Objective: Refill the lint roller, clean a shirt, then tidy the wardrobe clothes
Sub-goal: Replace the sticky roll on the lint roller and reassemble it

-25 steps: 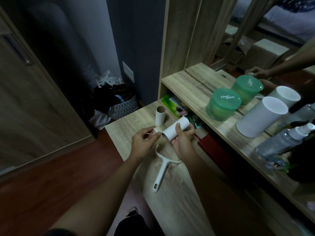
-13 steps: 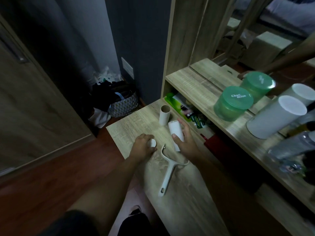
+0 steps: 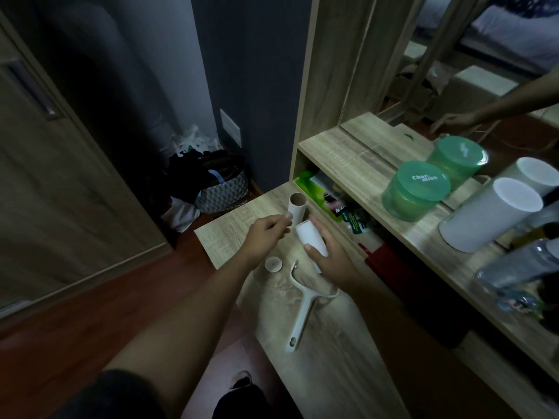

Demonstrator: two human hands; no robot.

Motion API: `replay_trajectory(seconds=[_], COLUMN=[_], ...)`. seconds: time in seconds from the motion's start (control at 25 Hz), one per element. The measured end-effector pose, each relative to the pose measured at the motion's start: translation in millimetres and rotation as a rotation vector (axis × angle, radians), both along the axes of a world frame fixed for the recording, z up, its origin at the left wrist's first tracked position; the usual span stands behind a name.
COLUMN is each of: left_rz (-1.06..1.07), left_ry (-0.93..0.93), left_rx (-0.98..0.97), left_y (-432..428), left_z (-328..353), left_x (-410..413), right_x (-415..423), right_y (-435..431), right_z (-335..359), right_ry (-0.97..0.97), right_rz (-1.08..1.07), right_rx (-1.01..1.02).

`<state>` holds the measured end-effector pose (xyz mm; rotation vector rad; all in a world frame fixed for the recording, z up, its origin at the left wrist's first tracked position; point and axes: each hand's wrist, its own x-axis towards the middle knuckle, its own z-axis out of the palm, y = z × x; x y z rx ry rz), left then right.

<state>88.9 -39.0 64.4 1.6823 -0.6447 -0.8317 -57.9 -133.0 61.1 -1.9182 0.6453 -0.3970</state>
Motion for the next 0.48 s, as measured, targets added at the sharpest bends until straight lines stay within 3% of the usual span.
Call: replay_trajectory(seconds=[0.12,0.48], left_rz=[-0.163,-0.228], left_ry=[0.067,0.302], left_rx=[0.006,0.041], left_y=[-4.5,-1.3], left_z=[7.7,1.8], left_x=[2.0,16.1], right_x=[2.6,3.4], right_y=[1.9,3.2], right_z=[4.4,3.6], right_ry=[0.057,0.132], right_rz=[0.041,0.109], right_rx=[-0.067,-0.019])
